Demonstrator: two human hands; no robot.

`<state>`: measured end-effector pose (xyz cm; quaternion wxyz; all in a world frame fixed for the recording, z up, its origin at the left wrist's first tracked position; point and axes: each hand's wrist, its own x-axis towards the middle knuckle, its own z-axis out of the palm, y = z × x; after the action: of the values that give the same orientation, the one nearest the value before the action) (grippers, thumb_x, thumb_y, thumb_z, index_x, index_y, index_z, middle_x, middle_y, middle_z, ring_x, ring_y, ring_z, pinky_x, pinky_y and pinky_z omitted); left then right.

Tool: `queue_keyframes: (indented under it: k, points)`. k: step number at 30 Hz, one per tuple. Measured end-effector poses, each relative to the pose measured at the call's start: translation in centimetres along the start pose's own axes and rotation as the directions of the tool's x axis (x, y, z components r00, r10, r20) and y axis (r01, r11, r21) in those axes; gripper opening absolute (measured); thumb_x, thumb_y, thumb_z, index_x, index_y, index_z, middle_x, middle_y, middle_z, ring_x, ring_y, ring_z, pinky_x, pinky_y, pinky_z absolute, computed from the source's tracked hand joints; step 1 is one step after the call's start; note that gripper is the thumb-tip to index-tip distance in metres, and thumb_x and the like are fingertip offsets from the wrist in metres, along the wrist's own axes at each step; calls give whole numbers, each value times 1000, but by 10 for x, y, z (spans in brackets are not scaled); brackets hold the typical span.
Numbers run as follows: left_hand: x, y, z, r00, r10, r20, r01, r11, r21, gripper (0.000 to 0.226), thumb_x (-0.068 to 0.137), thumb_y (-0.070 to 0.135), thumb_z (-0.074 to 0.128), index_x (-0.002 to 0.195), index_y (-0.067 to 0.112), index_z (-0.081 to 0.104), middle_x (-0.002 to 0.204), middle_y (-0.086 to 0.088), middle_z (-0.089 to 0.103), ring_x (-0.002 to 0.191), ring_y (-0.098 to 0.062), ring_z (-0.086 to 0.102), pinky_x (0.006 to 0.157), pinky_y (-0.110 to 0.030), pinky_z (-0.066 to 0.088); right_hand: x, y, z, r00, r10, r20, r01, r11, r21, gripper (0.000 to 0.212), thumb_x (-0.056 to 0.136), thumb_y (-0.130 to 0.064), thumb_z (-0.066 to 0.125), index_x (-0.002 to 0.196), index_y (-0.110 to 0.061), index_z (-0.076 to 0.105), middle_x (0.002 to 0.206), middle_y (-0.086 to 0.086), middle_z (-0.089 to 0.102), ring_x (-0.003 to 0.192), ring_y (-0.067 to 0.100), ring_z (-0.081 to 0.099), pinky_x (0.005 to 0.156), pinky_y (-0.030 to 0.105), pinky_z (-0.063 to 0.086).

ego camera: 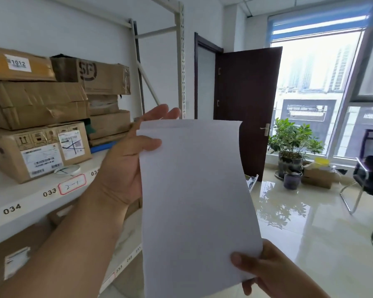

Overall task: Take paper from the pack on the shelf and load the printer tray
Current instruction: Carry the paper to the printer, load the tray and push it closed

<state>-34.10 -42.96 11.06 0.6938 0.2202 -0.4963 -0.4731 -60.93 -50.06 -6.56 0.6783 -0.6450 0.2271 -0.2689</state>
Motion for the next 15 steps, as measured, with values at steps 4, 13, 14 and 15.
queue_keyframes:
  k: [4,13,14,15]
  points:
    - [26,-29,10,992,-57,-111,46,994,-98,32,97,-1,36,106,17,61,126,-9,74,111,-33,73,77,-44,64,-1,0,-33,999,4,-48,-2,999,34,57,74,-35,90,117,-2,75,103,19,75,82,27,68,52,31,55]
    - [123,-116,83,936,179,-304,-171,984,54,41,92,-6,47,118,23,63,125,-4,75,116,-26,71,89,-42,59,27,19,-114,971,7,-240,202,518,831,69,74,-25,88,137,-7,65,120,18,76,98,36,76,81,49,62]
    - [134,-131,97,930,206,-305,-192,979,73,41,92,-5,48,118,22,63,125,-3,75,115,-25,71,84,-39,60,29,15,-124,981,-13,-195,175,501,848,69,67,-28,92,129,-7,71,120,21,75,100,41,75,82,52,61]
    - [143,-145,111,924,229,-306,-209,973,98,41,90,-5,50,118,22,62,125,-2,74,116,-24,70,79,-35,61,30,10,-135,983,-13,-184,166,495,853,65,62,-30,93,121,-6,76,115,23,76,94,44,76,77,52,62]
